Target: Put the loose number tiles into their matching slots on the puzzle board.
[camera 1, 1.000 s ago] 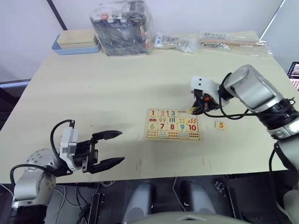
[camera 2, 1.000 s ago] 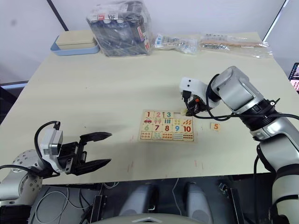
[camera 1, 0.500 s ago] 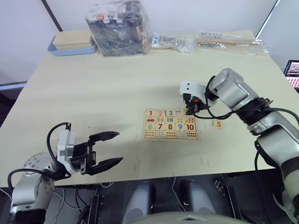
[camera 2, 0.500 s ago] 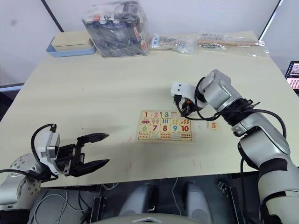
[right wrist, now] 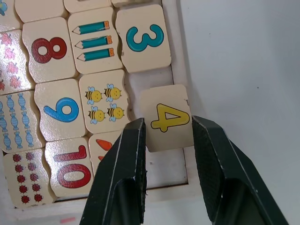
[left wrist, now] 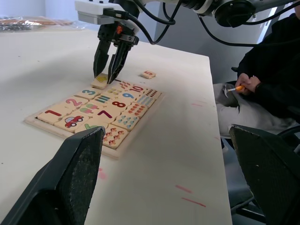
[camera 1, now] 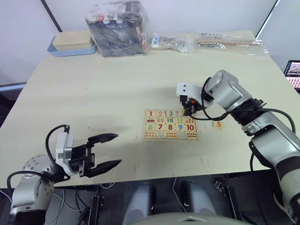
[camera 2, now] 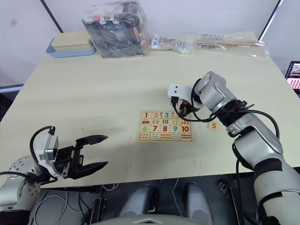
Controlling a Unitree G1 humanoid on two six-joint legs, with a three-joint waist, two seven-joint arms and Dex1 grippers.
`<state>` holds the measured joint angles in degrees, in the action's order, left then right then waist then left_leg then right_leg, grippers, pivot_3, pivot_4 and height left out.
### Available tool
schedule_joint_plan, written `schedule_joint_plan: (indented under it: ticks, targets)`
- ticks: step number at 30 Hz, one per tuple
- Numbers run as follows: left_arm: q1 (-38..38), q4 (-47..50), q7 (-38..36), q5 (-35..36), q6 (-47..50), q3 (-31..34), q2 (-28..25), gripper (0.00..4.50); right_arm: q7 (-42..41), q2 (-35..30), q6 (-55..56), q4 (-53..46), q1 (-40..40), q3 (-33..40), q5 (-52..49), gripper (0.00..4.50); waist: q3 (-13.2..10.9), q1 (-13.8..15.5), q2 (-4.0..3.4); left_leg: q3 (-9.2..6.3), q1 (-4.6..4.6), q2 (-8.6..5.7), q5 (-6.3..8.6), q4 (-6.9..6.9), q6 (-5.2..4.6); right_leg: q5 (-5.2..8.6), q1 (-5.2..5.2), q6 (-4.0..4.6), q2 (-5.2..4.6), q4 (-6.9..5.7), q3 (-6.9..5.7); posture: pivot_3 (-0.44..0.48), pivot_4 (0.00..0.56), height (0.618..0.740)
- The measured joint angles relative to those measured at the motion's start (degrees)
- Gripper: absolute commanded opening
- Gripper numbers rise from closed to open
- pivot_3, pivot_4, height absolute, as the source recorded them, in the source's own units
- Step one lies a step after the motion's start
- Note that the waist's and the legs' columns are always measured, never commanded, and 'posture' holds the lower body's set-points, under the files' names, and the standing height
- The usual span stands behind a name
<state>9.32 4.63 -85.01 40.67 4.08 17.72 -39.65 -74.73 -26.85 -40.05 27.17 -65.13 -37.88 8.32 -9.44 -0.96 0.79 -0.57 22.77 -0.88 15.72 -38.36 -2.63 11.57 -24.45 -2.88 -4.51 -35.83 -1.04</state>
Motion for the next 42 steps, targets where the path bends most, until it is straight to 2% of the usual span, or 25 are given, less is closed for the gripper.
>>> schedule_joint_plan:
  ticks: [42]
  targets:
    - [0.56, -4.18, -2.79, -0.06, -3.42, 0.00, 0.19, 4.50, -0.16, 0.98, -2.19, -3.60, 0.65, 0.06, 0.02, 0.91, 0.00, 0.01, 0.00, -0.01, 0.00, 0.00, 0.00, 0.00, 0.01, -0.01, -0.07, 0.01, 0.00, 0.00, 0.00, 0.000, 0.150, 0.740]
